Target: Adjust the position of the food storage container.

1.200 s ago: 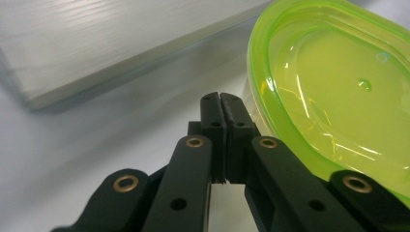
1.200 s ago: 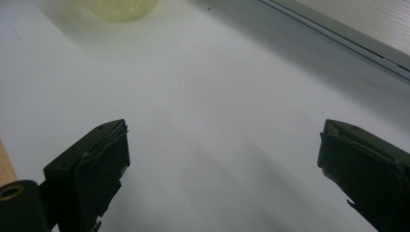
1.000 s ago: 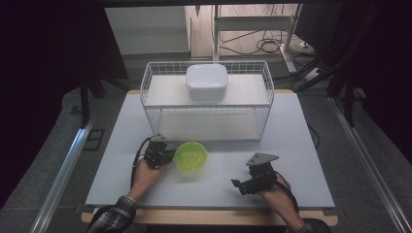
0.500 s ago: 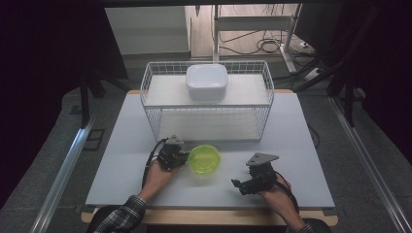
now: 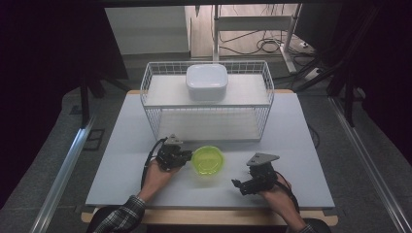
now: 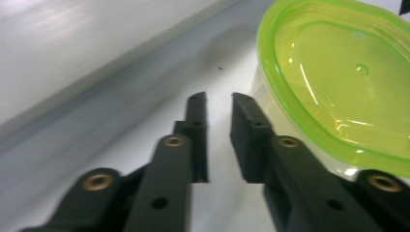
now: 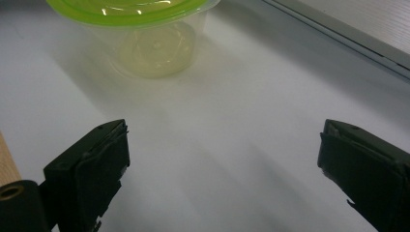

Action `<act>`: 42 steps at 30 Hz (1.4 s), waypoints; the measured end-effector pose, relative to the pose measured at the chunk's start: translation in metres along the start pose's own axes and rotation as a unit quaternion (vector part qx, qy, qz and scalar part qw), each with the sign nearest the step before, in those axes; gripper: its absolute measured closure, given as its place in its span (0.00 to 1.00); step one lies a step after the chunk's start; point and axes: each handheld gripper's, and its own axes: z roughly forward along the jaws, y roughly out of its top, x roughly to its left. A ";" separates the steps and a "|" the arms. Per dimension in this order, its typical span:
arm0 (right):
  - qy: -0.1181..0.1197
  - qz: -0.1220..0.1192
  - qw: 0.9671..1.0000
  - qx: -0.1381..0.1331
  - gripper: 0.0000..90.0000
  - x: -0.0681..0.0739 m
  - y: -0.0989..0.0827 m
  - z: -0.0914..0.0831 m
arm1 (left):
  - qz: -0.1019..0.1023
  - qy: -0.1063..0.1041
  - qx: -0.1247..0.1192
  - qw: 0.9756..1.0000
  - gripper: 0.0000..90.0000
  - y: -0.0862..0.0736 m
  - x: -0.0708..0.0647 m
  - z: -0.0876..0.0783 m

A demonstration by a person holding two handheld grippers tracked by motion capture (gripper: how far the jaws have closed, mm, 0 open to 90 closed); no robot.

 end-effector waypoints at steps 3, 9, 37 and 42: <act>-0.001 -0.001 1.000 -0.001 0.05 0.000 0.000 -0.001 | 0.004 0.011 -0.008 1.000 0.72 -0.002 -0.003 -0.006; 0.000 -0.001 1.000 -0.002 0.05 0.000 0.000 -0.001 | 0.033 0.037 -0.019 0.999 0.54 -0.007 -0.006 -0.023; 0.001 -0.005 1.000 0.000 0.05 0.001 0.000 0.000 | 0.040 0.059 -0.036 0.997 0.03 -0.047 -0.027 -0.063; 0.001 -0.006 1.000 0.002 0.05 0.001 -0.001 0.001 | 0.053 0.067 -0.036 0.996 0.02 -0.056 -0.028 -0.066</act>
